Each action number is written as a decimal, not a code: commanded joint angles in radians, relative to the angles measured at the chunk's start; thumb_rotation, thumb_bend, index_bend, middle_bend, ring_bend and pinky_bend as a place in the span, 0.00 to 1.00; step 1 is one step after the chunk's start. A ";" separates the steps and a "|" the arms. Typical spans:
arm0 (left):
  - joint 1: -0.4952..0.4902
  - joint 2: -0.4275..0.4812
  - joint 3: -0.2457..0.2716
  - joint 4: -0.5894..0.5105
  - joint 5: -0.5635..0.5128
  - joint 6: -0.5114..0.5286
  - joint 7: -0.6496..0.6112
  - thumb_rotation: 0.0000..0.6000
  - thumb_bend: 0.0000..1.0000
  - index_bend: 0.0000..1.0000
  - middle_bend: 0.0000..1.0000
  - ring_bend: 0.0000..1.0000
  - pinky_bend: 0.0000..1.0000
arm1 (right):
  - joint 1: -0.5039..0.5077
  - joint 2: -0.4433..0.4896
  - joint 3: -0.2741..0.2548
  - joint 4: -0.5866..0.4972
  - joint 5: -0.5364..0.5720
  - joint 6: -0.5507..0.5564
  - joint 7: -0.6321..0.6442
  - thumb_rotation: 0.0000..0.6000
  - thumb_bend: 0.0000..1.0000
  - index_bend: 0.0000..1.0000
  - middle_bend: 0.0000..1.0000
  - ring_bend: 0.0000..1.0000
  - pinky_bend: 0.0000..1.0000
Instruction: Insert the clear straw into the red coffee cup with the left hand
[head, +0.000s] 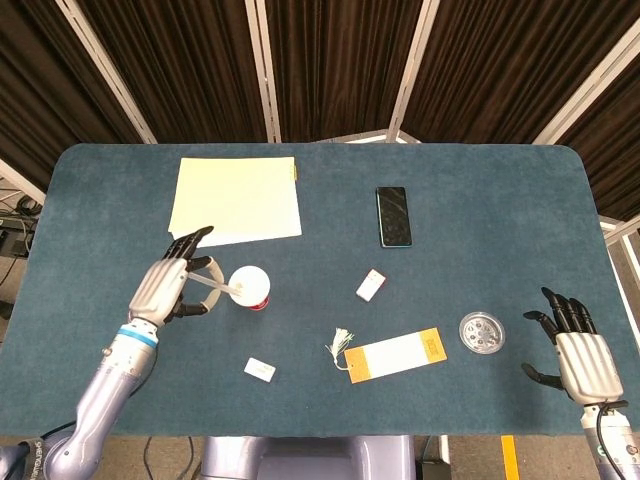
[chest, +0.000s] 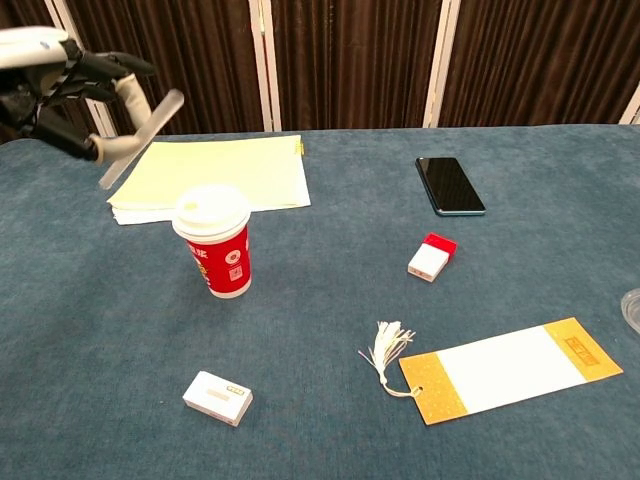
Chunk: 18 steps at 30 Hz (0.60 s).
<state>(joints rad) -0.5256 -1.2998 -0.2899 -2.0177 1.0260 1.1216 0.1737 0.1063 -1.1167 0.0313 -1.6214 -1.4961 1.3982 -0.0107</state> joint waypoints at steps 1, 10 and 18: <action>-0.015 -0.035 -0.056 -0.026 -0.041 -0.004 -0.104 1.00 0.45 0.55 0.00 0.00 0.00 | 0.000 0.001 0.000 -0.001 0.000 0.000 0.002 1.00 0.14 0.25 0.00 0.00 0.00; -0.037 -0.109 -0.093 -0.002 -0.058 -0.023 -0.256 1.00 0.44 0.54 0.00 0.00 0.00 | 0.000 0.003 -0.001 -0.001 0.001 -0.002 0.007 1.00 0.14 0.25 0.00 0.00 0.00; -0.043 -0.132 -0.077 0.017 -0.069 -0.025 -0.283 1.00 0.44 0.54 0.00 0.00 0.00 | 0.000 0.005 -0.002 -0.002 -0.001 -0.003 0.009 1.00 0.14 0.25 0.00 0.00 0.00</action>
<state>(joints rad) -0.5678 -1.4306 -0.3685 -2.0019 0.9586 1.0978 -0.1078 0.1062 -1.1117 0.0295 -1.6232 -1.4968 1.3955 -0.0021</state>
